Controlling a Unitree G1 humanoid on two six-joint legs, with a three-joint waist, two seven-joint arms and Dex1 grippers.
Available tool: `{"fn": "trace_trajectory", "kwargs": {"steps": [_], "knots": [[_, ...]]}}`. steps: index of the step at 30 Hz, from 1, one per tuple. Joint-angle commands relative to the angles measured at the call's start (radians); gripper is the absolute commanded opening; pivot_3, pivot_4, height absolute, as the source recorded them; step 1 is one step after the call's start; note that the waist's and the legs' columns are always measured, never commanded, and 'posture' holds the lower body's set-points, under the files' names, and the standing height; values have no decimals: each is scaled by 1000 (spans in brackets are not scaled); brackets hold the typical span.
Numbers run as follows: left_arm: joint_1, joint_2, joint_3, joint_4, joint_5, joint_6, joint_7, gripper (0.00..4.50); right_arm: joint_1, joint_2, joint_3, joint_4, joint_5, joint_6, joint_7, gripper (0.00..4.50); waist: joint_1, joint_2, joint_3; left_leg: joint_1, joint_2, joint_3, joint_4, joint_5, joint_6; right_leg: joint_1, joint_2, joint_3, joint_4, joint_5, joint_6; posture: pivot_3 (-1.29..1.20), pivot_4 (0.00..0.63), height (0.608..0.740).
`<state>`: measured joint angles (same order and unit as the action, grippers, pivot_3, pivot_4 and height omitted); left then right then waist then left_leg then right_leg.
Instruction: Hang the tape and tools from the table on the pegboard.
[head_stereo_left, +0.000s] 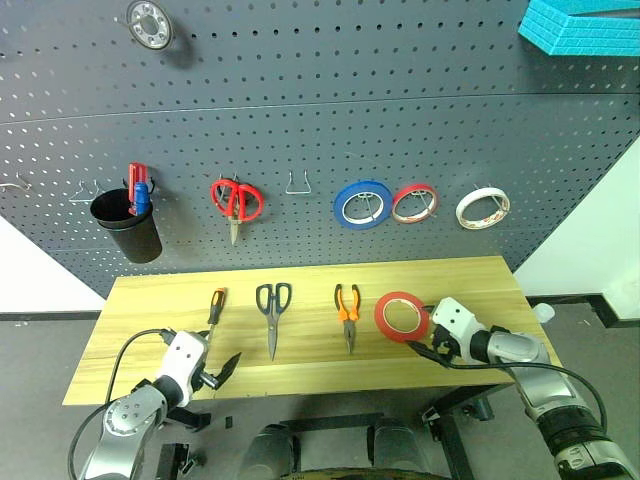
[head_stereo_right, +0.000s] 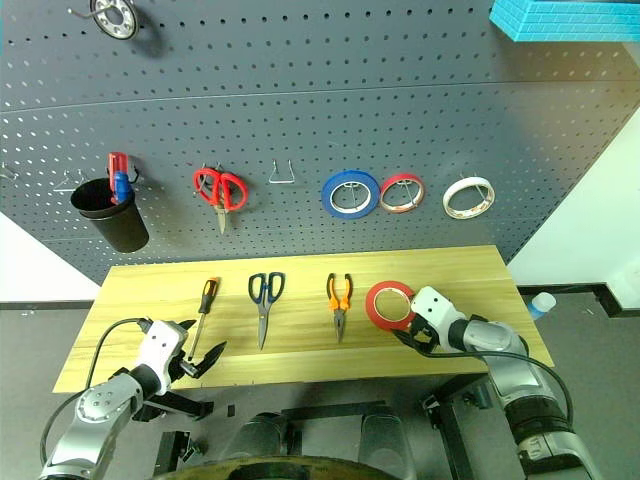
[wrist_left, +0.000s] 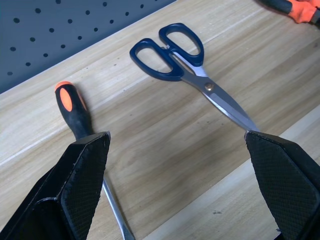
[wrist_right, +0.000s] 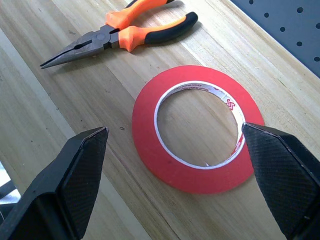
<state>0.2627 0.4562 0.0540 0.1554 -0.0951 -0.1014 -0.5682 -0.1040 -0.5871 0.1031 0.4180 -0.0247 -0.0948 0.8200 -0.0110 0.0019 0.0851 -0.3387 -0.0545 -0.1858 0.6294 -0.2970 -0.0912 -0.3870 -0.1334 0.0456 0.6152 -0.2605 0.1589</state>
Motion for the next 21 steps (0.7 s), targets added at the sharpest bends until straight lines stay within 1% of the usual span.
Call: {"fn": "trace_trajectory", "kwargs": {"steps": [1, 21], "knots": [[5, 16, 18, -19, 4, -13, 5, 4500, -3, 4, 0, -28, 7, -15, 1, 4479, 0, 0, 0, 0, 0, 0, 0, 0, 0, 0, 0, 0, 0, 0, 0, -1, 48, 738], [11, 10, 11, -14, 4, -18, 10, 4500, -2, 1, 13, -26, 0, -20, 4, 4479, 0, -1, 1, 0, 0, 0, 0, 0, 0, 0, 0, 0, 0, -1, 0, 0, 49, 738]]}}
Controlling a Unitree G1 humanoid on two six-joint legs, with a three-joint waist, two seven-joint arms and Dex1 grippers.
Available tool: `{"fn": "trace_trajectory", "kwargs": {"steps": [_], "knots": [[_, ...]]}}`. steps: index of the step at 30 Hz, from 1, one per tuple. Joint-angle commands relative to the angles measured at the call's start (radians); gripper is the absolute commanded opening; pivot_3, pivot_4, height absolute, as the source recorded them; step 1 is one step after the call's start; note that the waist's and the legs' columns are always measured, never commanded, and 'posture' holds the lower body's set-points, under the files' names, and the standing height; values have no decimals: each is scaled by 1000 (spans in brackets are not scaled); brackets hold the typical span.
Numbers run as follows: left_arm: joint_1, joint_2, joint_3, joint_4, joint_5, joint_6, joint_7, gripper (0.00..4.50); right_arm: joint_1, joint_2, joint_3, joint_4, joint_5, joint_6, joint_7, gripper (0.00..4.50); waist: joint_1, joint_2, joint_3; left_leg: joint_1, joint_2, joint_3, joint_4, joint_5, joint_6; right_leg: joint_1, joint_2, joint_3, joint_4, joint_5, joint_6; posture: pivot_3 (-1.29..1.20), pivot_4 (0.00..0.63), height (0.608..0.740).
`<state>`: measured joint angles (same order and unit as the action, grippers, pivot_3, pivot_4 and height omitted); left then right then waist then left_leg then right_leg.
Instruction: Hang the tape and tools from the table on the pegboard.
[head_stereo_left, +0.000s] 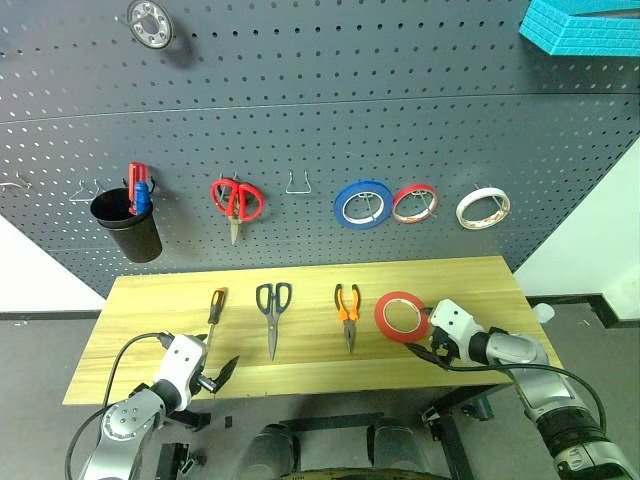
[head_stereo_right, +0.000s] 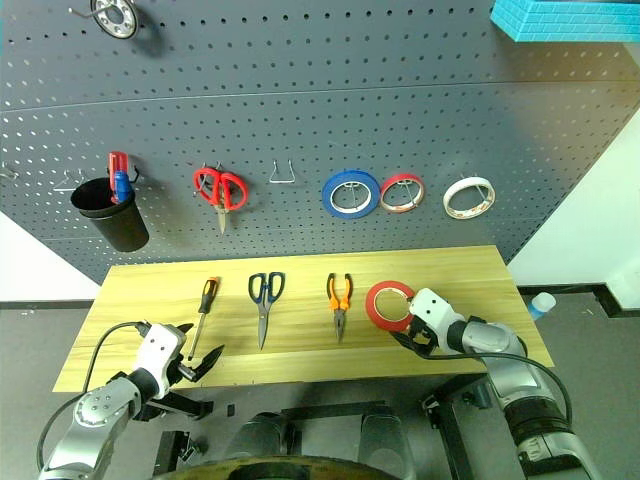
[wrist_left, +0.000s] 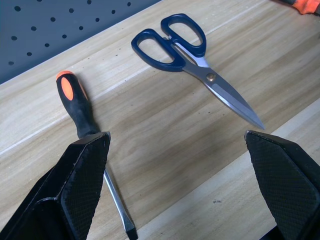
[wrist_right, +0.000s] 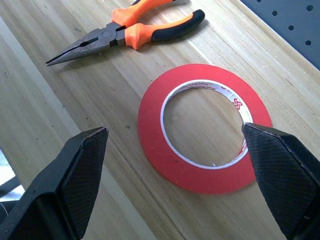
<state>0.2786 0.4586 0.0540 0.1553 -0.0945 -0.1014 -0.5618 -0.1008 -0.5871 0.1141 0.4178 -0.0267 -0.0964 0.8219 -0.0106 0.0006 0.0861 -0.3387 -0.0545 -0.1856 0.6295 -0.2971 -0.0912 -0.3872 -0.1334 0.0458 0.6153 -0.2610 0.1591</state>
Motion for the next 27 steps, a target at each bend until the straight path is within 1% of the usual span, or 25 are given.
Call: {"fn": "trace_trajectory", "kwargs": {"steps": [1, 21, 27], "knots": [[-6, 7, 10, -13, 4, -18, 3, 4500, -5, 1, 2, -27, 2, -18, 2, 4479, 0, 0, 0, 0, 0, 0, 0, 0, 0, 0, 0, 0, 0, 0, 0, -2, 48, 738], [-12, 2, 1, -14, 6, -13, 1, 4500, -20, 9, 12, -24, -12, -5, -6, 4479, 0, 0, 0, 0, 0, 0, 0, 0, 0, 0, 0, 0, 0, 1, 0, 2, 45, 738], [-21, -2, -8, -19, 4, -9, -9, 4500, -72, 36, 83, -4, -106, -6, -69, 4479, -2, 0, 0, 0, 0, 0, 0, 0, 0, 0, 0, 0, 0, 1, 0, -9, 42, 738]]}}
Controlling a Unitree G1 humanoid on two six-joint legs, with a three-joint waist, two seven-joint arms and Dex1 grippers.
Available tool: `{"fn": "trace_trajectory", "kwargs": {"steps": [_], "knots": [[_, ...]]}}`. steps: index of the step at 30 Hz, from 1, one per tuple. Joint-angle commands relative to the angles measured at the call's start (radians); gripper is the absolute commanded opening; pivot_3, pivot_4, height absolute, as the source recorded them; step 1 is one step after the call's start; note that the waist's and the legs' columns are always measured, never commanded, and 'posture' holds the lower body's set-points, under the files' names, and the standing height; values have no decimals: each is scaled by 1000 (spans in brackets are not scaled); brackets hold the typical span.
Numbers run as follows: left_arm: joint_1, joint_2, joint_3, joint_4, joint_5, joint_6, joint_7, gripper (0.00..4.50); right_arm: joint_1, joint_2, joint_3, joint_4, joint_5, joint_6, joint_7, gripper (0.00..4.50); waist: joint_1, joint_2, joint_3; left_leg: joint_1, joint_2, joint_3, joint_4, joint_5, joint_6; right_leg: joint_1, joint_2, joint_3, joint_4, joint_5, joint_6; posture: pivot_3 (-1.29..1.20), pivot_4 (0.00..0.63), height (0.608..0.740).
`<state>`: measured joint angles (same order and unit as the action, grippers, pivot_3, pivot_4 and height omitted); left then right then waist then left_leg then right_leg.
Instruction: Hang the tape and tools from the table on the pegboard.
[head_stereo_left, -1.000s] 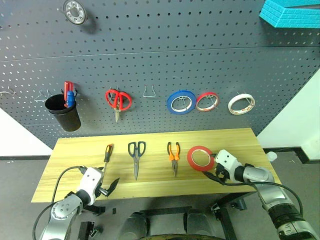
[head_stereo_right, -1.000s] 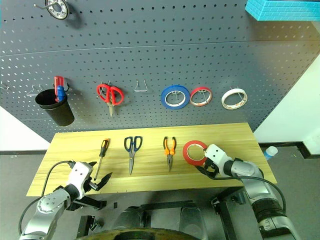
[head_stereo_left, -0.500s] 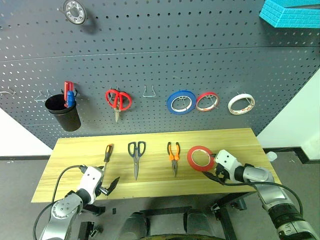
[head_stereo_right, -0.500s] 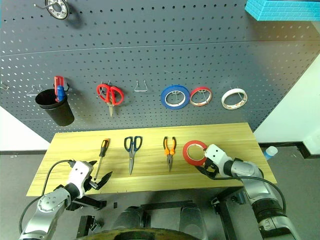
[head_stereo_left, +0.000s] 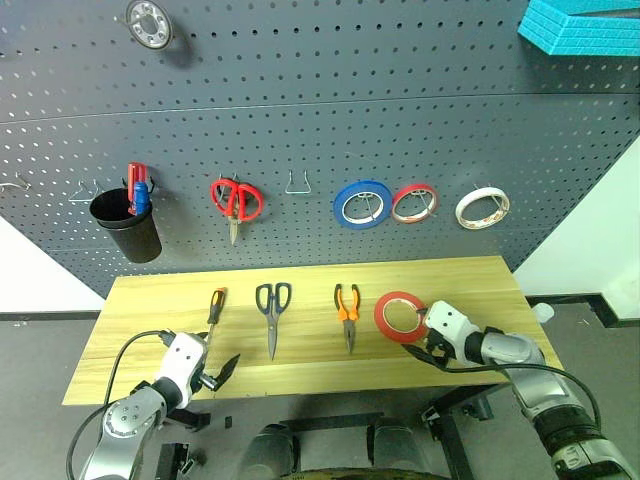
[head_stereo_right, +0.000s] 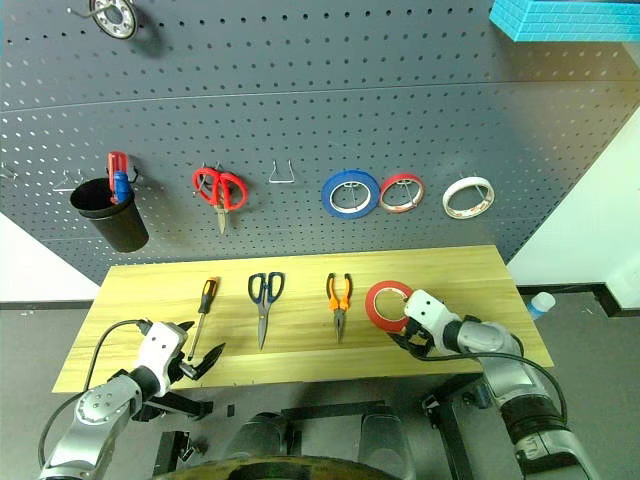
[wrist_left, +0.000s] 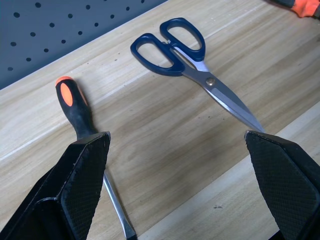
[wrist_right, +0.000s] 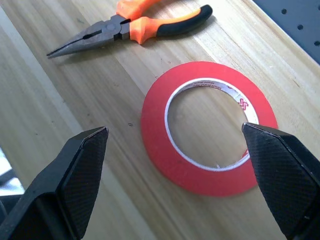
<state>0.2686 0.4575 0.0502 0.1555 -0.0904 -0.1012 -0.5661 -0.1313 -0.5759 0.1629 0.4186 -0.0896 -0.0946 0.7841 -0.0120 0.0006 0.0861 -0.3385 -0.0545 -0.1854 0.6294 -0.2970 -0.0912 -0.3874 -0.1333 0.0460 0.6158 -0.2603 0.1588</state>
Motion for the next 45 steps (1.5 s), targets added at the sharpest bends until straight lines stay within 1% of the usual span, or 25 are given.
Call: {"fn": "trace_trajectory", "kwargs": {"steps": [1, 4, 7, 14, 18, 21, 25, 28, 32, 37, 38, 40, 43, 45], "knots": [[-16, -2, -7, -16, 2, -8, -5, 4500, -55, 33, 49, 5, -60, -5, -38, 4479, -1, 0, 0, 0, 0, 0, 0, 0, 0, 0, 0, 0, 0, 0, 0, -13, 42, 738], [-28, -6, -17, -8, 5, -8, -9, 4500, -94, 55, 88, 33, -93, 28, -40, 4479, 0, 0, 0, 0, 0, 0, 0, 0, 0, 0, 0, 0, 1, 0, 0, -12, 38, 738], [-35, -7, -32, -35, -5, -2, -25, 4500, -130, 69, 128, 51, -115, 81, -6, 4479, 1, 0, 0, 0, 0, 0, 0, 0, 0, 0, 0, 0, 1, 1, 0, -7, 37, 738], [-42, 0, -45, -113, -17, 11, -60, 4500, -193, 83, 171, 112, -138, 193, 47, 4479, 0, 0, 0, 0, 0, 0, 0, 0, 0, -1, 0, 1, 1, 1, 0, 0, 35, 738], [-23, 2, -62, -156, -26, -26, -103, 4500, -222, 93, 189, 185, -166, 180, 19, 4479, -1, 0, 0, 0, 0, 0, 0, 0, 0, -1, 0, 1, 1, 1, 0, -1, 34, 738], [-10, 9, -83, -191, -51, 3, -153, 4500, -246, 107, 190, 240, -178, 171, -11, 4479, -4, 0, 0, 0, 0, 0, 0, 0, 0, -1, 0, 1, 1, 1, 0, -5, 33, 738], [-2, 18, -105, -210, -48, 33, -185, 4500, -268, 117, 200, 294, -204, 156, -51, 4479, -4, 0, -1, 1, 0, 1, 1, 0, 0, 0, 1, 2, 1, 1, -1, -8, 32, 738], [-3, 21, -109, -213, -50, 40, -193, 4500, -275, 125, 198, 315, -205, 163, -65, 3862, -5, 0, -1, 1, 0, 1, 1, 0, 0, 0, 1, 2, 1, 1, -1, -8, 32, 738], [6, 30, -114, -229, -61, 53, -216, 4500, -272, 127, 194, 312, -197, 178, -51, 2465, -4, 0, -1, 1, 0, 1, 1, 0, 0, 0, 1, 2, 1, 1, -1, -8, 32, 738], [10, 36, -109, -235, -57, 59, -218, 4500, -256, 129, 180, 275, -161, 217, 2, 776, -5, 0, -1, 1, 0, 1, 1, 0, 0, 0, 1, 2, 2, 1, -1, -9, 36, 738], [11, 36, -109, -236, -57, 60, -217, 4500, -251, 128, 176, 259, -151, 224, 14, 672, -4, 0, -1, 1, 0, 1, 1, 0, 0, 0, 1, 2, 2, 1, -1, -9, 36, 738], [12, 36, -109, -234, -56, 60, -215, 4500, -245, 125, 167, 227, -137, 238, 27, 672, -4, 0, -1, 1, 0, 1, 1, 0, 0, 0, 1, 2, 1, 1, -1, -9, 39, 738], [16, 34, -109, -234, -53, 59, -210, 4500, -245, 107, 149, 179, -144, 236, -5, 672, -3, 1, -1, 0, 0, 1, 0, 0, 0, -1, 1, 2, 1, 1, -1, -1, 38, 738], [20, 33, -107, -236, -51, 59, -204, 4500, -237, 78, 117, 97, -142, 198, -45, 672, -4, 1, -1, 0, 0, 1, 1, 0, 0, -1, 1, 2, 1, 1, -1, 1, 36, 738]]}}
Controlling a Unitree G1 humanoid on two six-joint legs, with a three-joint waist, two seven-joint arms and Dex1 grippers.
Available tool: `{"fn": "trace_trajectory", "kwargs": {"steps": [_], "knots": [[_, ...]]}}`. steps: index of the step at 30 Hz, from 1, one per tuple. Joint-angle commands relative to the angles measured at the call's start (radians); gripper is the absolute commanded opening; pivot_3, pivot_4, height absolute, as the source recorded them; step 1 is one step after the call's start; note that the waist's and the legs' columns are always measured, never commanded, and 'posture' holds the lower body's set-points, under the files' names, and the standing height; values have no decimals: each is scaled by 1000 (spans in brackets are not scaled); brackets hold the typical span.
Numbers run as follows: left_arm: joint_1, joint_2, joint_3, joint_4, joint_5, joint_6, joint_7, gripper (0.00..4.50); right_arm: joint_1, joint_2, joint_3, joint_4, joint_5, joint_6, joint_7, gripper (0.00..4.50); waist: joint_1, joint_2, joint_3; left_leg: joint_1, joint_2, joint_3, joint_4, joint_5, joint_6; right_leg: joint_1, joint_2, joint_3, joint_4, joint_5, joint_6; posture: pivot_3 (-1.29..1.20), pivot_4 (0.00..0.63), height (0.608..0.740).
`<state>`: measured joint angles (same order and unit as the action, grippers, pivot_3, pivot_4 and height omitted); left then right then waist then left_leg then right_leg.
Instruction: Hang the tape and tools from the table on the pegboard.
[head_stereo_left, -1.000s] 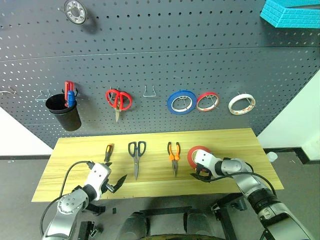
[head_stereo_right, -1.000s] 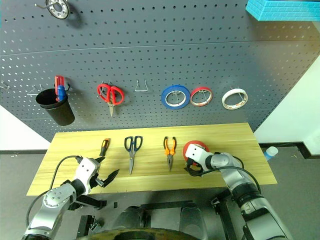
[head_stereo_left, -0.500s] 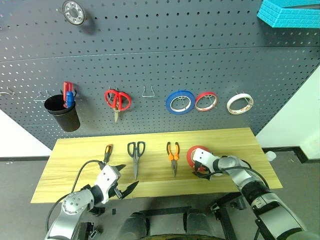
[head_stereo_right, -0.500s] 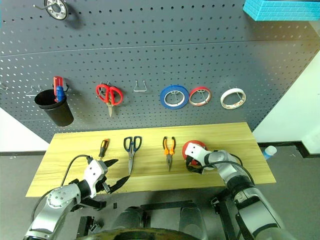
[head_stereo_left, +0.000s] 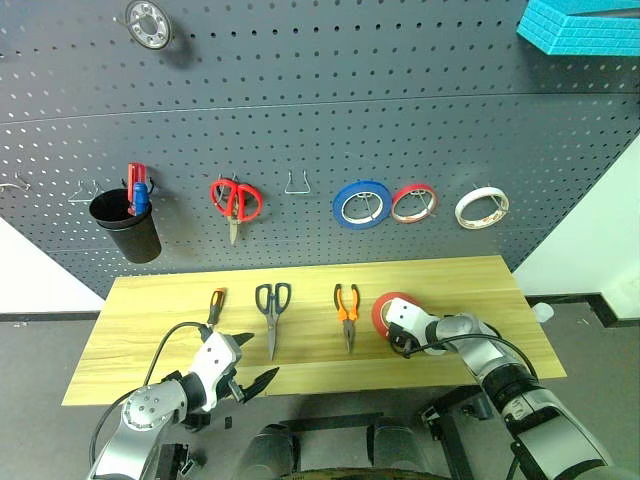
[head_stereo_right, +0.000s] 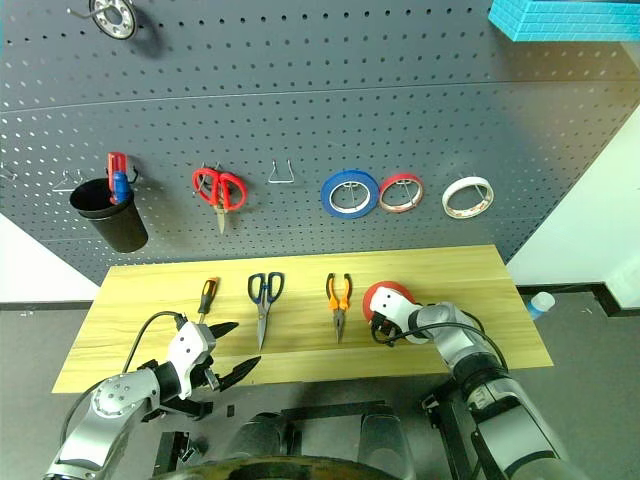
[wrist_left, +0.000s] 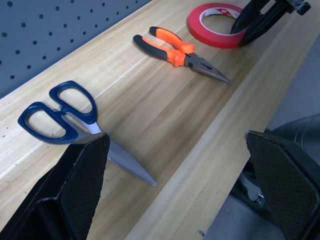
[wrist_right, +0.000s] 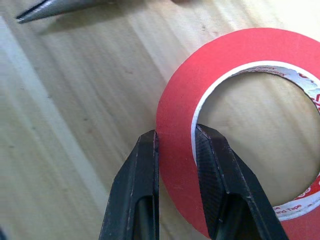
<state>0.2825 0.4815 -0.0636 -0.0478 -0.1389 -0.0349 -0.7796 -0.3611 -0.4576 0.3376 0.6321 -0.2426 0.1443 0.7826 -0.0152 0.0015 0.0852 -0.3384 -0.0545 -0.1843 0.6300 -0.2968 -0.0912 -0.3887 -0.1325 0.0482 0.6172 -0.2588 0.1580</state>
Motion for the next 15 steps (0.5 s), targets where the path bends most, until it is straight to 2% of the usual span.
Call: {"fn": "trace_trajectory", "kwargs": {"steps": [1, 4, 7, 11, 15], "knots": [[8, 9, 8, -33, -2, -8, 12, 4500, -1, -51, -69, -151, 13, -54, -57, 672, 1, 0, 0, 0, 0, 0, 0, 0, 0, 0, 0, 0, 0, 0, 0, 3, 36, 738], [14, 8, 11, -33, 3, -17, 24, 4500, 50, -118, -91, -295, -22, -160, -120, 672, 3, 0, 0, 0, 0, 1, 0, 0, 0, 0, 0, 1, 0, 0, 0, -1, 32, 738], [7, 2, 11, -21, 11, -31, 42, 4500, 131, -223, -58, -394, -171, -376, -270, 672, 9, 0, 0, -1, 0, 1, 0, 0, 0, -1, 0, 1, 0, -1, 1, -6, 31, 738], [-14, -4, 4, -2, 19, -46, 51, 4500, 208, -300, -43, -388, -374, -566, -554, 672, 7, -1, 0, -1, 0, 2, 0, 0, 0, 0, 0, 1, -1, -1, 1, -22, 29, 738], [-31, -2, 0, 17, 23, -55, 46, 4500, 208, -317, -55, -394, -491, -609, -733, 672, -5, -1, 0, 0, 0, 6, 1, 0, 0, 0, 0, 4, -1, 0, -2, -35, 27, 738]]}}
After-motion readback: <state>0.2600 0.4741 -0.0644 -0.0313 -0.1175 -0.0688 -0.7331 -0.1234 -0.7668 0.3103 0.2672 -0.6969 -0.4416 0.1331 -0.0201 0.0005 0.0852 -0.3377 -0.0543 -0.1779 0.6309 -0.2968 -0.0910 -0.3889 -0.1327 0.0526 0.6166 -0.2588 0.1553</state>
